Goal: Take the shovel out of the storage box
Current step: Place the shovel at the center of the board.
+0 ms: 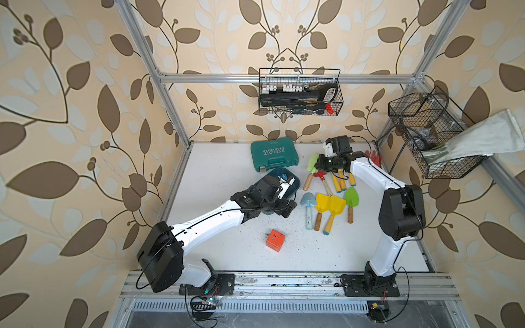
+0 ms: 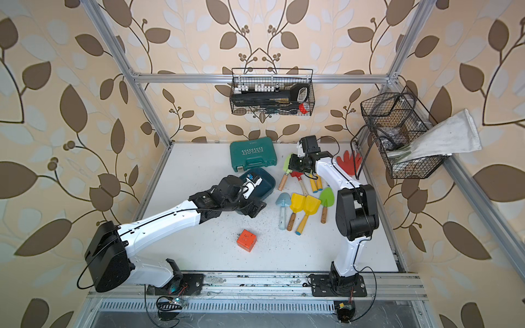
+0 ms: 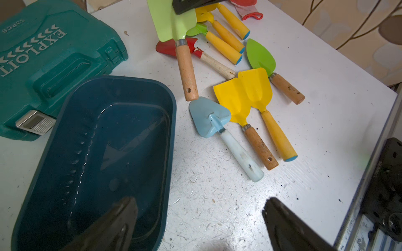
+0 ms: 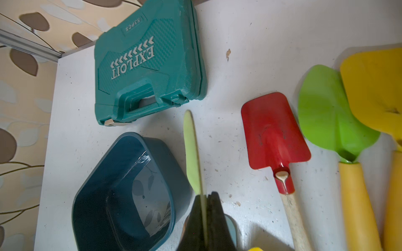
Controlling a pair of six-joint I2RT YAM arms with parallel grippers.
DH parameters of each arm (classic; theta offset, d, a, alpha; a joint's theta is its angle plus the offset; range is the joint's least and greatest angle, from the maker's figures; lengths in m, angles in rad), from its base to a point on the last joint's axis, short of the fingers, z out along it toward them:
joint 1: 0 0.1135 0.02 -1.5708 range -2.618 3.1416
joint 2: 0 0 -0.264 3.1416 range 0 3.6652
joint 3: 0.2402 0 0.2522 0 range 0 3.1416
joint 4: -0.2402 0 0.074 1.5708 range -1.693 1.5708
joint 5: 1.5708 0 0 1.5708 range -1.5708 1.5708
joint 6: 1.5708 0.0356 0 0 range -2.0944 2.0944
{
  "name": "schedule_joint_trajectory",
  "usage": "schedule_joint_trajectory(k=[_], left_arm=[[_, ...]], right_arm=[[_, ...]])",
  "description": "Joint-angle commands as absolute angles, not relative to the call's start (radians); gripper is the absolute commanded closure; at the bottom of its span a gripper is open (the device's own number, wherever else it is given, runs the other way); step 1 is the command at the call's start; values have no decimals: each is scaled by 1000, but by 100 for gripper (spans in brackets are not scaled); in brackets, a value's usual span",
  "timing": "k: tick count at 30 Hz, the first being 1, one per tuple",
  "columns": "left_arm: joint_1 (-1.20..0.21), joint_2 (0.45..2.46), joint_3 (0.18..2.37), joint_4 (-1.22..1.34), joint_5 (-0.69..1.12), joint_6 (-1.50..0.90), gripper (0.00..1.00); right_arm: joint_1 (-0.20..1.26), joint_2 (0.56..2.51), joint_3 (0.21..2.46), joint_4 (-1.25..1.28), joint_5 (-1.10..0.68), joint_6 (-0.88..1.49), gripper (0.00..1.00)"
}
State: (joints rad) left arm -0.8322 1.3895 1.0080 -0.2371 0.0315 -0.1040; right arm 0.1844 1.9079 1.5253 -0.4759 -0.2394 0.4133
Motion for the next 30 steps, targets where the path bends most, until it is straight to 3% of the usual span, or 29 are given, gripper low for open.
schedule_joint_trajectory(k=[1, 20, 27, 30], left_arm=[[-813, 1399, 1053, -248, 53, -116, 4], [-788, 1418, 1066, -267, 69, -142, 4], [-785, 1423, 1066, -264, 79, -146, 4], [-784, 1426, 1068, -265, 77, -146, 4]], right_arm=[[179, 1977, 1565, -483, -295, 411, 100], [149, 2253, 1742, -503, -404, 494, 100], [149, 2262, 1743, -503, -388, 496, 82], [150, 2265, 1744, -503, -390, 497, 80]])
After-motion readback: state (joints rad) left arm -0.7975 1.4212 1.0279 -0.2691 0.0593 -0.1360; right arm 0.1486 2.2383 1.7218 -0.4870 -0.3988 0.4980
